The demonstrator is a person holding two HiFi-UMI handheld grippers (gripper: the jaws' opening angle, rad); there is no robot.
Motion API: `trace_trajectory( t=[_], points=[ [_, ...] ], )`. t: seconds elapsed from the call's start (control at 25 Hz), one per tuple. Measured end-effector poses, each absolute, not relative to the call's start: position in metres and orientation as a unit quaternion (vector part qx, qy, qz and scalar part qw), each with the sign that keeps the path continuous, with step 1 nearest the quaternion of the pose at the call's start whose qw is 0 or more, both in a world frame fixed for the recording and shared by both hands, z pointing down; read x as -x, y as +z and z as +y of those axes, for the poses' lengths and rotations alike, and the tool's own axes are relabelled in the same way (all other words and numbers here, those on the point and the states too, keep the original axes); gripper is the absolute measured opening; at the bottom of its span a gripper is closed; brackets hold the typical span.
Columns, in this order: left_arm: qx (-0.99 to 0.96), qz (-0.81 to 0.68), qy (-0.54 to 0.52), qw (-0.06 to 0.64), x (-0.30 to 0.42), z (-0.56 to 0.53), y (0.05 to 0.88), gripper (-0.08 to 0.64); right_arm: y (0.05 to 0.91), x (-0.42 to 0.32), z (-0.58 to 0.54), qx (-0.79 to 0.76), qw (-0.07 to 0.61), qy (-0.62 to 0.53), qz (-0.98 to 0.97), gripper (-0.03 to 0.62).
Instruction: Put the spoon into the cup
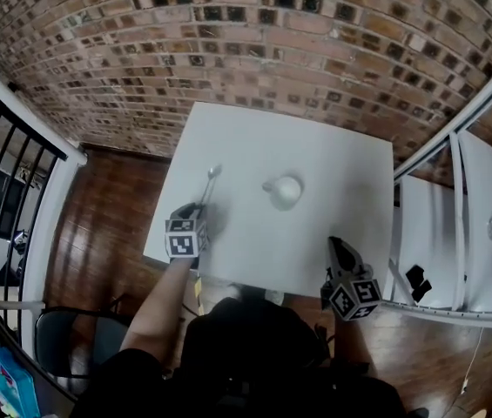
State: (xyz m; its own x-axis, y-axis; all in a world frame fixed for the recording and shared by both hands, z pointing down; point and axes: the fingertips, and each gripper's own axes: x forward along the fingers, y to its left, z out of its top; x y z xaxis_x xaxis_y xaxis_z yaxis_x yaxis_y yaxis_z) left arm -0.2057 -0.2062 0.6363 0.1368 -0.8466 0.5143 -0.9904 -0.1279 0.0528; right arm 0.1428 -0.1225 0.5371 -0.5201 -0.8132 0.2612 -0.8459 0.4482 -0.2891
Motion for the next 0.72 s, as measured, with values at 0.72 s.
trace_trajectory(
  t=[0.72],
  points=[
    [-0.789,-0.604,0.109,0.023,0.210,-0.195,0.480,0.118,0.494,-0.107,-0.152,-0.451,0.037,0.133,-0.882,0.005]
  ],
)
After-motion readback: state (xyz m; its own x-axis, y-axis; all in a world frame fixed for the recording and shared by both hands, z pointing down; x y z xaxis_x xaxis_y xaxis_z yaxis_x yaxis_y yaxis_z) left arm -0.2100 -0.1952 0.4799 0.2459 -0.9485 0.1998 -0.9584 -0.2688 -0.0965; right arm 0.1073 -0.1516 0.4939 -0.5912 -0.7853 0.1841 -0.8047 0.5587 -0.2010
